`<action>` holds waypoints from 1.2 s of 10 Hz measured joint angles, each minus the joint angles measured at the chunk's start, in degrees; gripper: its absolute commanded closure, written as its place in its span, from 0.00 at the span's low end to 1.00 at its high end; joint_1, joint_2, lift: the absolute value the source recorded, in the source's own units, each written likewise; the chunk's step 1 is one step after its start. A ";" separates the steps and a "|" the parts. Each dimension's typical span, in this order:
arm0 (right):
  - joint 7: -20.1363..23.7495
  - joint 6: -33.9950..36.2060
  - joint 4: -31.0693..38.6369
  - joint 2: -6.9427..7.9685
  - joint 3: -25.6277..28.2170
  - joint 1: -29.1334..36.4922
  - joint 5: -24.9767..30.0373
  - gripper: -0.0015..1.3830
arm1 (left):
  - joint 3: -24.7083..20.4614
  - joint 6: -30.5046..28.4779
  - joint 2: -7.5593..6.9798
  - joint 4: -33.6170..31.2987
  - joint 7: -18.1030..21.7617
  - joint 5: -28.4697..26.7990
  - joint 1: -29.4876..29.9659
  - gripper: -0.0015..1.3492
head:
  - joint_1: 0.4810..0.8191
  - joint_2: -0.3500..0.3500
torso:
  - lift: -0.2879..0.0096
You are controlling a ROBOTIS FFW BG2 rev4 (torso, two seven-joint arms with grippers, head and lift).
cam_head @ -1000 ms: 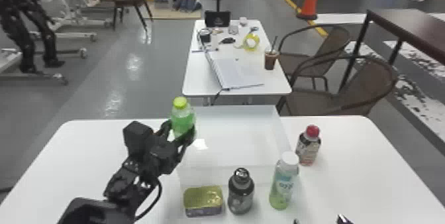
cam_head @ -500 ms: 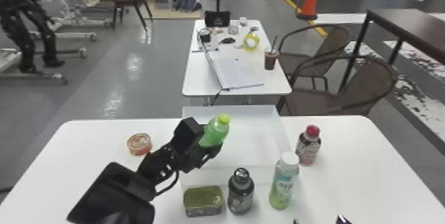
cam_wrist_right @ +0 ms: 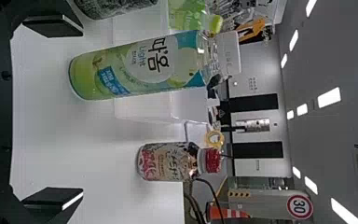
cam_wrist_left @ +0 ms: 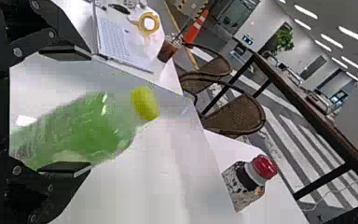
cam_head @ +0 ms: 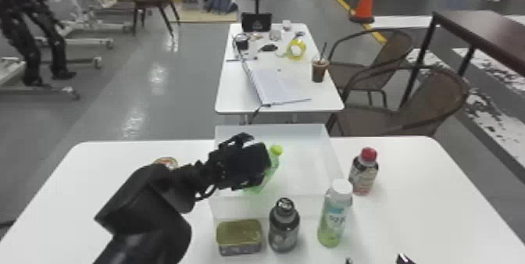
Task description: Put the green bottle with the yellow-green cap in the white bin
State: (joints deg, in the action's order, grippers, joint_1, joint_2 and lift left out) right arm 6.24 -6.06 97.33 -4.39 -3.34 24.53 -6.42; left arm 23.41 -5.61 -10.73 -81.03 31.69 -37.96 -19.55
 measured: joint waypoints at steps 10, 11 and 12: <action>0.17 0.00 -0.12 0.00 0.00 -0.10 0.09 0.07 | -21.36 2.76 7.05 -15.31 -0.05 3.33 16.19 0.10 | 0.20 0.50 | 0.63; 0.18 0.00 0.00 0.00 0.00 -0.10 0.32 0.07 | -25.58 3.83 8.79 -18.04 -0.08 5.42 19.94 0.10 | 0.20 0.50 | 0.63; 0.18 0.00 0.12 0.00 0.00 -0.07 0.47 0.07 | -29.62 5.12 10.17 -19.75 -0.77 9.27 23.65 0.10 | 0.20 0.50 | 0.63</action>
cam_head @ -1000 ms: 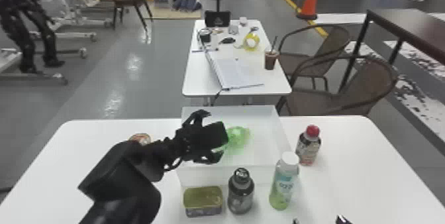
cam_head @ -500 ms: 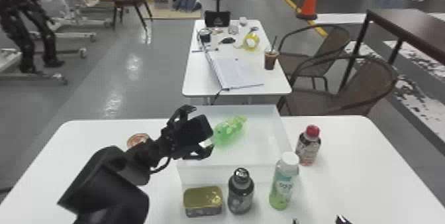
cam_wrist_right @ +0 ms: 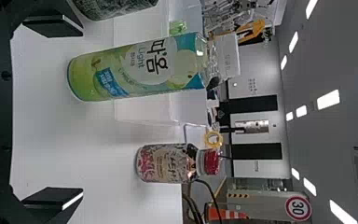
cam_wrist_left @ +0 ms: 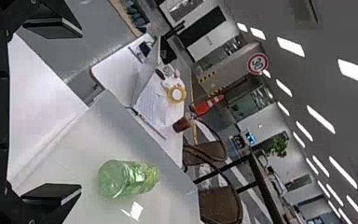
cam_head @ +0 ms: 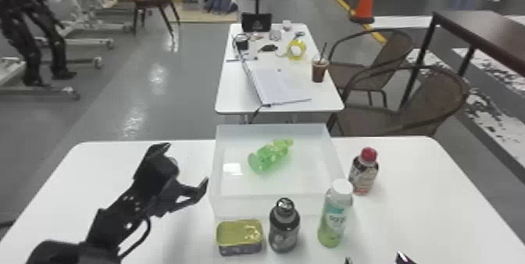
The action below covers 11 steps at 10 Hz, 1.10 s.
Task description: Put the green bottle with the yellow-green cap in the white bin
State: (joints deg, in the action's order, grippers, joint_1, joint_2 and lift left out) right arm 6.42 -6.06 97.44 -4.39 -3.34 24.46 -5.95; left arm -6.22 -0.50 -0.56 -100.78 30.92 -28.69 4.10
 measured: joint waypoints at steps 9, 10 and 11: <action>0.00 0.35 0.44 -0.09 0.00 0.52 0.32 0.07 | -9.56 16.20 0.47 3.82 -18.80 34.85 22.83 0.10 | 0.20 0.50 | 0.63; 0.00 0.36 0.51 -0.11 0.00 0.56 0.34 0.07 | -8.35 16.45 0.47 3.91 -20.59 35.10 23.53 0.10 | 0.20 0.50 | 0.63; 0.00 0.36 0.59 -0.21 0.00 0.58 0.34 0.07 | -7.51 16.39 0.47 3.98 -20.88 35.26 23.74 0.10 | 0.20 0.50 | 0.63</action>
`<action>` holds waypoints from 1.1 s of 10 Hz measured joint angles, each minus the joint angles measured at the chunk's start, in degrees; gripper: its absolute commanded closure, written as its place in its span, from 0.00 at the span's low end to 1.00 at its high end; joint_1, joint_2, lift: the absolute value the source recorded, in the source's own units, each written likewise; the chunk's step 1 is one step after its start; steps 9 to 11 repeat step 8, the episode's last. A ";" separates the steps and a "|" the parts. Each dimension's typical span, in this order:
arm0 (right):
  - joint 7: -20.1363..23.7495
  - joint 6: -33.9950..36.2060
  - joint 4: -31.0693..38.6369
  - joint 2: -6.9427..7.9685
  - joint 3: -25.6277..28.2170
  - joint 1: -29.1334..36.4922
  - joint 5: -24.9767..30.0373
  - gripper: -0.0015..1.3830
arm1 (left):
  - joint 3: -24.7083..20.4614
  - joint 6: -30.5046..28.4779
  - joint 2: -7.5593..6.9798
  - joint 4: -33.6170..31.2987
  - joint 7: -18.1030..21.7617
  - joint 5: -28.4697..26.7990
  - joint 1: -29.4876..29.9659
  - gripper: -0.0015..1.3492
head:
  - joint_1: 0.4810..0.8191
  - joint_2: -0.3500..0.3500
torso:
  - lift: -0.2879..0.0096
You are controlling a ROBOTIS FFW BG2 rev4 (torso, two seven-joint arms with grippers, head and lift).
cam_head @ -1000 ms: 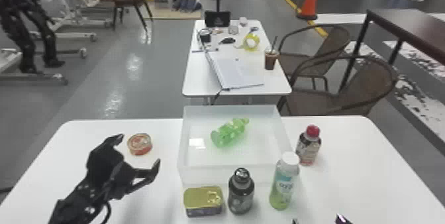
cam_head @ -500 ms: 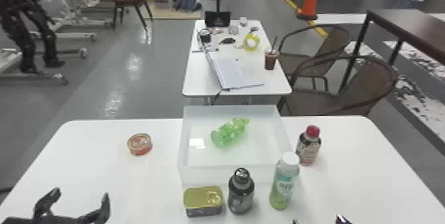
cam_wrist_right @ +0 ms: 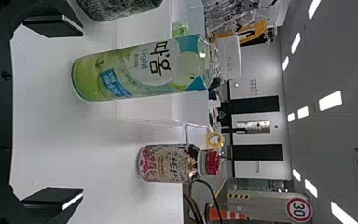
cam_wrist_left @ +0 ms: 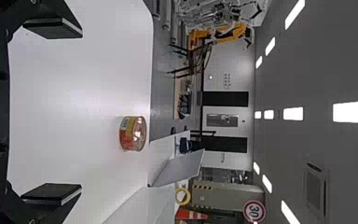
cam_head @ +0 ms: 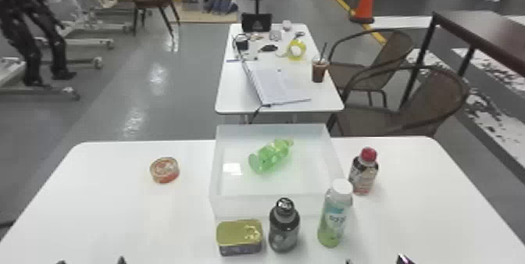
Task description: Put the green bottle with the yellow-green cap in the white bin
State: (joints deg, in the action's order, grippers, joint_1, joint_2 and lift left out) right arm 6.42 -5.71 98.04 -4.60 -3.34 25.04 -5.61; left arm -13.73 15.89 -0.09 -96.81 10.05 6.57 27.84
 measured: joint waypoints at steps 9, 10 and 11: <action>-0.01 0.00 1.71 -0.56 0.08 0.90 0.01 0.07 | 1.78 -0.52 0.00 0.74 -0.71 1.77 -0.16 0.10 | 0.20 0.50 | 0.63; -0.01 0.00 1.71 -0.56 0.08 0.90 0.01 0.07 | 1.78 -0.52 0.00 0.74 -0.71 1.77 -0.16 0.10 | 0.20 0.50 | 0.63; -0.01 0.00 1.71 -0.56 0.08 0.90 0.01 0.07 | 1.78 -0.52 0.00 0.74 -0.71 1.77 -0.16 0.10 | 0.20 0.50 | 0.63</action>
